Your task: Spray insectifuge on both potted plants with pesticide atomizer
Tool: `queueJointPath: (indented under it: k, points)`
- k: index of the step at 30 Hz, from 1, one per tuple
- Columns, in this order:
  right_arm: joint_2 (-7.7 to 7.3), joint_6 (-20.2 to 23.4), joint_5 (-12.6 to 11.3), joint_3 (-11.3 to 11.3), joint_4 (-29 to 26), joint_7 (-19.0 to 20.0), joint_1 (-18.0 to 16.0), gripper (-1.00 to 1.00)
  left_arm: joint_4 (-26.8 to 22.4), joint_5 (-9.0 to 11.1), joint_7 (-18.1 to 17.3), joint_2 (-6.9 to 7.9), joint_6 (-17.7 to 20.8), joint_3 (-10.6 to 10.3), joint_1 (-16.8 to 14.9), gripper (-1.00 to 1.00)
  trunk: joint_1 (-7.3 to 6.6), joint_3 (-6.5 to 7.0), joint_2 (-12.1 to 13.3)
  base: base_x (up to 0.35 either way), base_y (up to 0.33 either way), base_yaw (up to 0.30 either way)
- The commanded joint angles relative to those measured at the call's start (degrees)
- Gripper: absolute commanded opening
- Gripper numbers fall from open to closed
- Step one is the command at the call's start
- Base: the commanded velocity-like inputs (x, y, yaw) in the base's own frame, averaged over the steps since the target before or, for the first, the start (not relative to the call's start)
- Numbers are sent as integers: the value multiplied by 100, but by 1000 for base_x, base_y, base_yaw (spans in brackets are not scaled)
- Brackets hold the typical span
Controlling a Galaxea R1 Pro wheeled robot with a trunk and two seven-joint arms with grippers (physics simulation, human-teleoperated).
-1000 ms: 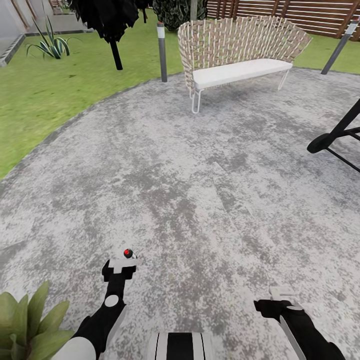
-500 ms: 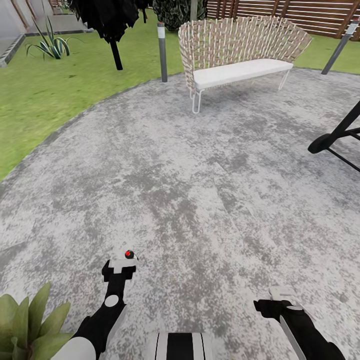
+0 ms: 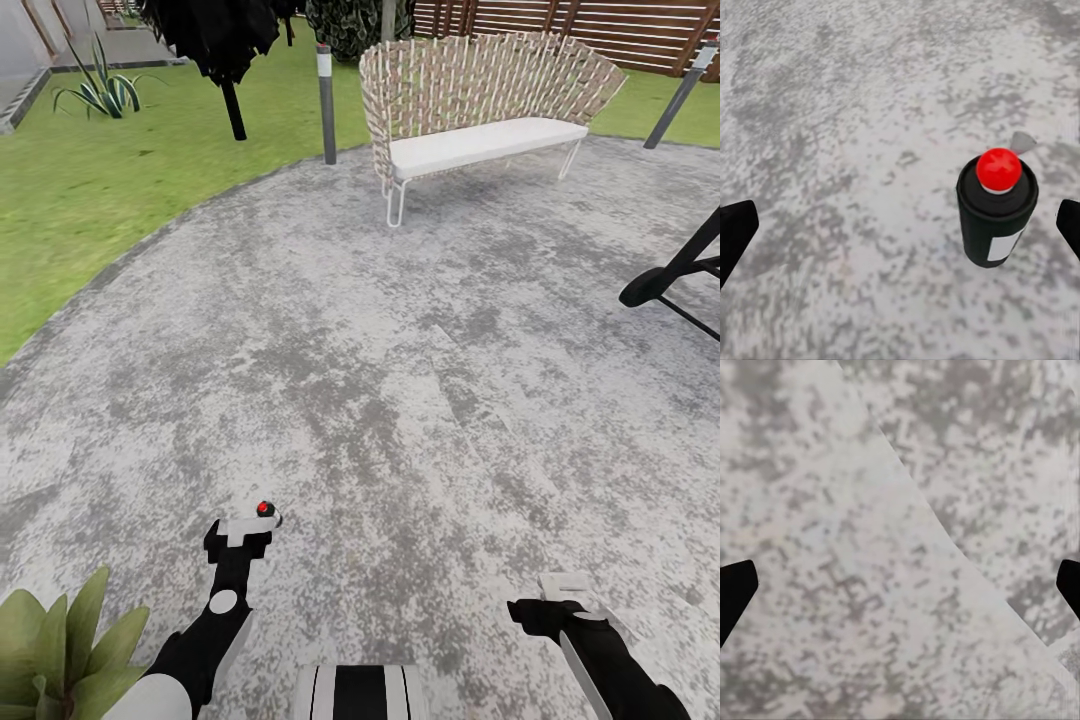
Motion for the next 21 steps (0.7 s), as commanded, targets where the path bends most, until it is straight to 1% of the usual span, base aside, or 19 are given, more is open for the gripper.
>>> queueJointPath:
  k: [1, 21]
  points:
    - [0, 30, -36, -7, -9, 7, 0, 100, 5, -60, 56, 3, 1, -15, -3, 100, -1, -4, -1, 0, 44, 0]
    - [0, 28, -36, -7, -9, 7, 0, 100, 5, -59, 56, 1, 1, -15, -3, 100, -1, -4, -1, 0, 4, 0]
